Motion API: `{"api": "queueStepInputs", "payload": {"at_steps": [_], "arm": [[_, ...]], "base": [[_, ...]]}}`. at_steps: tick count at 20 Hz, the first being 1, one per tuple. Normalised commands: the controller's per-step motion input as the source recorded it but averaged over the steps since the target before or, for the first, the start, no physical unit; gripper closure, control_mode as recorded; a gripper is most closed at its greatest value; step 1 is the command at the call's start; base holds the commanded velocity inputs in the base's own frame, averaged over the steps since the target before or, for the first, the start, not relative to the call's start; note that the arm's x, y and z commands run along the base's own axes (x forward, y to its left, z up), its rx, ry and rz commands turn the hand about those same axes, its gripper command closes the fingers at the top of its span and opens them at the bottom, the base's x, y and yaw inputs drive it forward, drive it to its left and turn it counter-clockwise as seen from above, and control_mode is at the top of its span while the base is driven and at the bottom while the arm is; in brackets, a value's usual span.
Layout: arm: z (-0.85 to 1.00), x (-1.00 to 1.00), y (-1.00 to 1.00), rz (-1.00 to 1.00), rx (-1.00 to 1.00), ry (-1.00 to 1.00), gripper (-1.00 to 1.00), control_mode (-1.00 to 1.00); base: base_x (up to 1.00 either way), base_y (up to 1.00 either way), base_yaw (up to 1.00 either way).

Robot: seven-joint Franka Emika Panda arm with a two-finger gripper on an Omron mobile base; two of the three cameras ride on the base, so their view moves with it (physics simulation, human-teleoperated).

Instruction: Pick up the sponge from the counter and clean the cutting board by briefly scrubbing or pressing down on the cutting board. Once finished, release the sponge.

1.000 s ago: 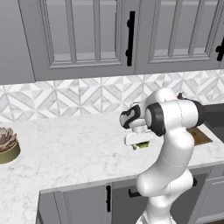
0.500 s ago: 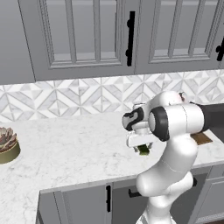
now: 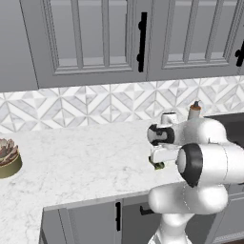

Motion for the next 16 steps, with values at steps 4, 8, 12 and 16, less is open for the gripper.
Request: {"api": "queueStepInputs", "payload": {"at_steps": [4, 8, 12, 16], "arm": [[1.00, -0.98, -0.01, 0.00, 0.00, -0.50, -1.00, -1.00], [1.00, -0.87, 0.00, 0.00, 0.00, -0.45, -1.00, -1.00], [1.00, -0.94, 0.00, 0.00, 0.00, -0.50, -1.00, -1.00], [1.00, -0.78, 0.04, 0.00, 0.00, -0.47, -1.00, -1.00]], "base": [[0.00, 0.00, 0.00], [0.00, 0.00, 0.00], [0.00, 0.00, 0.00], [0.00, 0.00, 0.00]]}}
